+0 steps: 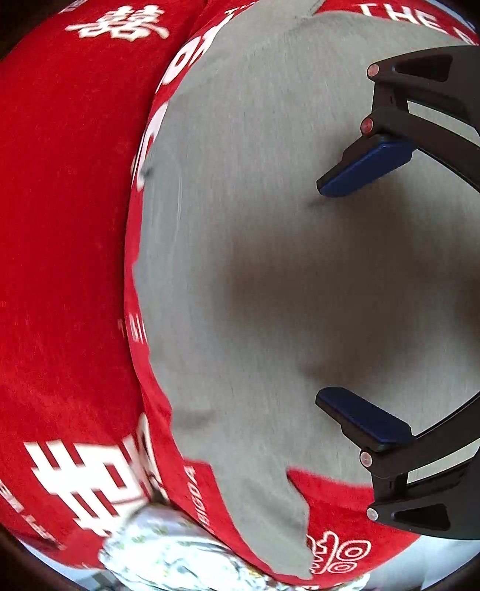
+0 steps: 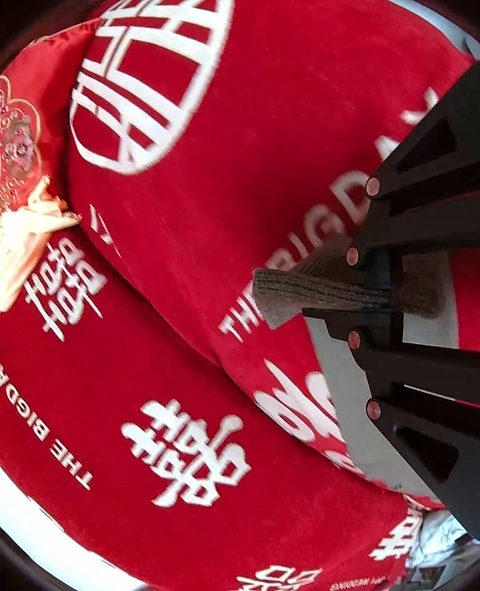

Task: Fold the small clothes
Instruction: 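Close the right tool on the grey sleeve cuff, then carry the sleeve across the sweater body with the right tool and open it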

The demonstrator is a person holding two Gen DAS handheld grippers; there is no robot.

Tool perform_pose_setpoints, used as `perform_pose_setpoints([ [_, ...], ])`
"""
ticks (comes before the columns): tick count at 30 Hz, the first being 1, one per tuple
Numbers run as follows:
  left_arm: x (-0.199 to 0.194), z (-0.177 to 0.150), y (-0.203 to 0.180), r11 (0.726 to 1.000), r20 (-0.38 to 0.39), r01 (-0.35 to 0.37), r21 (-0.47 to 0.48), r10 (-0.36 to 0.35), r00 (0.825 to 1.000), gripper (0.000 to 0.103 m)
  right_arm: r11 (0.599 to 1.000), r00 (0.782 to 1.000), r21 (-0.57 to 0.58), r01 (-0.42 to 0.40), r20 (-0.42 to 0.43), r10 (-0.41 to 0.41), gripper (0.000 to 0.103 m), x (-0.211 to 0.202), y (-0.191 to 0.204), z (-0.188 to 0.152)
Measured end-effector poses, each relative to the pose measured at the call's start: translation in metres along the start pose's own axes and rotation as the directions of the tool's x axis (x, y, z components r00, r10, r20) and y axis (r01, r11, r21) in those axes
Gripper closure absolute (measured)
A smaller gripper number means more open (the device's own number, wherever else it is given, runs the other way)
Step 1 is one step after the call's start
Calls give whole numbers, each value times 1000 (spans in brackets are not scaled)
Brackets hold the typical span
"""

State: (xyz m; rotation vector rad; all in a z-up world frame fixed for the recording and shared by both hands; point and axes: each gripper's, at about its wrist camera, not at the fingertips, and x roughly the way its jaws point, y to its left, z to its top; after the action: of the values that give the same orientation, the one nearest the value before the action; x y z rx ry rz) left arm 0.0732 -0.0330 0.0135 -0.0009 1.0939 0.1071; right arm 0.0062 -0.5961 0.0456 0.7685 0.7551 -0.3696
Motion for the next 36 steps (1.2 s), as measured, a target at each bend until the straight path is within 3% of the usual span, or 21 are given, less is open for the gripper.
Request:
perform_pose_setpoints([
  [5,4,-3,45,999,-3,22,-35,-22,1000,0,999,998,8,-53,-33,54,97,-6,33,-13],
  [13,18,-9,89,995,45,90,-44,-88,995,0,998,998,-65,-1,-67,-3,97,-8,104,-37],
  [20,17,-10,111,980,20,180,-87,-179,984,0,989,998,-146,-1,-61,-8,97,0,176,-80],
  [27,19,-11,121,987,33,125,-97,-123,992,0,962,998,-272,-19,-68,0,97,11,243,-121],
  [36,19,-11,143,975,45,156,-160,-150,988,0,912,993,-403,-78,-117,33,97,23,320,-170],
])
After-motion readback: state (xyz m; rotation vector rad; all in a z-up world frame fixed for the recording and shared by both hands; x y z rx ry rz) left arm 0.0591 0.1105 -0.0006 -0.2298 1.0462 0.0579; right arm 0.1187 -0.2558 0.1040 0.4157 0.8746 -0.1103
